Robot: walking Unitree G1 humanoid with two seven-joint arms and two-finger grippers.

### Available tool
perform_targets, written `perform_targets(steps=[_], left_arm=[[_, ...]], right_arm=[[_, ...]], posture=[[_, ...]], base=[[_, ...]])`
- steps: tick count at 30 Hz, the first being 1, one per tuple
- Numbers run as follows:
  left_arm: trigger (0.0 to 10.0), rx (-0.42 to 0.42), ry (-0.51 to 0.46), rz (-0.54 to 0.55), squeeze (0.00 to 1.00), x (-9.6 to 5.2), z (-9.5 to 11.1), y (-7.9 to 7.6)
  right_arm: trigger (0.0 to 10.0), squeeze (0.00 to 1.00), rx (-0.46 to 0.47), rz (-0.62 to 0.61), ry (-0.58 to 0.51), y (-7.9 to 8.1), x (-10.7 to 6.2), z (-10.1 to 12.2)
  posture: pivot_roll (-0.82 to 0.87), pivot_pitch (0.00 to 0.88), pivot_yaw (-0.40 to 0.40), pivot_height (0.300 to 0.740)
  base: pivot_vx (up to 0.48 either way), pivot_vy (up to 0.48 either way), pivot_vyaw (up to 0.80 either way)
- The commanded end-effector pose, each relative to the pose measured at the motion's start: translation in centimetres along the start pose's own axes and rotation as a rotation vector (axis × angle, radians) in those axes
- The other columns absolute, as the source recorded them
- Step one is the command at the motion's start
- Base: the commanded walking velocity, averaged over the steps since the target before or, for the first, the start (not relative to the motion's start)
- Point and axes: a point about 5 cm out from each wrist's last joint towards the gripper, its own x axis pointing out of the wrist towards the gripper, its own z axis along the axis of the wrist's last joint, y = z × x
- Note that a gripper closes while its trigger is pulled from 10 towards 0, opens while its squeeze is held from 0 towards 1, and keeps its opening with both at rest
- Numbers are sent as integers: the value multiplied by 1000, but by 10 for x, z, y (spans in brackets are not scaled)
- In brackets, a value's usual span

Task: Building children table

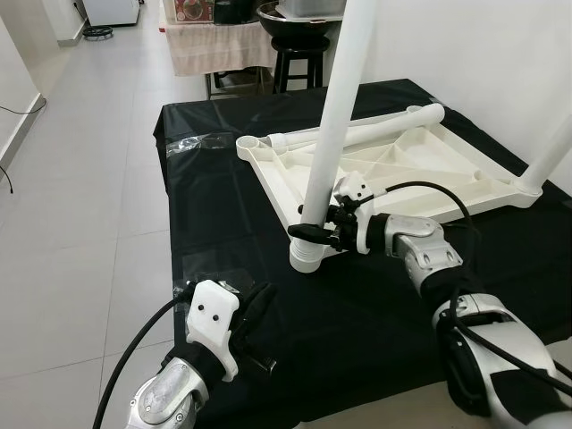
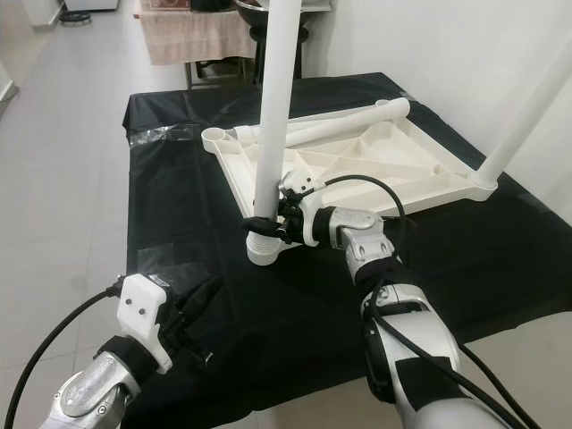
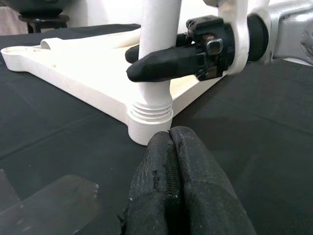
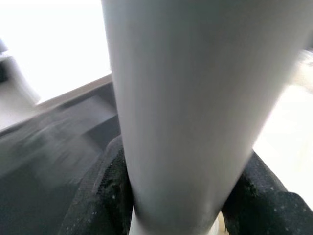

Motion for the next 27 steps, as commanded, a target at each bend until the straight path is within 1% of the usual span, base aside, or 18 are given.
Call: perform_targets(steps=[1,2,3,4,5,8,11,14,15,16,17,18,19,22,24,25,26,27], left_arm=[[10000,-8,28,-4,0,0,-6,0],[10000,-9,31,-7,0,1,-6,1],[10000,-15,39,-13,0,1,-7,2],[10000,-14,46,-25,0,2,-8,2],[10000,-13,50,-34,0,2,-8,2],[10000,-14,54,-38,0,1,-9,3],[10000,-29,61,-37,0,3,-11,6],[10000,-30,62,-39,0,4,-11,6],[10000,-36,61,-28,0,4,-12,6],[10000,-38,58,-15,0,4,-12,6],[10000,-38,58,-15,0,4,-12,6],[10000,-39,56,-7,0,4,-13,7],[10000,-39,56,-7,0,4,-13,7],[10000,-41,61,-13,0,8,-15,7],[10000,-43,63,-20,0,8,-15,7],[10000,-45,68,-32,0,9,-16,6],[10000,-44,71,-37,0,9,-17,5],[10000,-44,71,-37,0,9,-17,5]], right_arm=[[0,0,7,-125,40,-8,-9,-6],[0,0,50,-331,78,-7,-9,-18],[0,0,163,-496,94,22,-4,-35],[0,0,164,-590,119,47,-5,-41],[0,0,159,-630,120,64,-7,-40],[0,0,143,-628,89,68,-7,-34],[0,0,142,-552,78,54,0,-32],[0,0,133,-524,92,53,3,-33],[8039,0,106,-511,95,51,7,-29],[10000,0,102,-464,76,51,11,-23],[10000,0,102,-464,76,51,11,-23],[10000,1000,92,-368,63,55,15,-17],[10000,1000,92,-368,63,55,15,-17],[10000,1000,-34,-155,4,51,18,10],[10000,988,-62,-111,-18,47,17,18],[10000,0,-146,-10,4,38,12,23],[10000,0,-195,40,37,34,8,22],[10000,0,-195,40,37,34,8,22]], posture=[[26,77,-49,740],[24,76,-49,740],[8,80,-33,740],[5,90,-10,740],[1,87,-7,740],[-8,76,2,740],[-1,66,-17,740],[-1,66,-17,740],[-3,68,-26,740],[-1,65,-29,740],[-1,65,-29,740],[1,62,-29,740],[1,62,-29,740],[-3,53,-25,740],[-3,53,-25,740],[17,43,-35,740],[17,43,-35,740],[17,43,-35,740]], base=[[0,0,0],[0,0,0],[0,0,0],[0,0,0],[0,0,0],[0,0,0],[0,0,0],[0,0,0],[0,0,0],[0,0,0],[0,0,0],[0,0,0],[0,0,0],[0,0,0],[0,0,0],[0,0,0],[0,0,0],[0,0,0]])
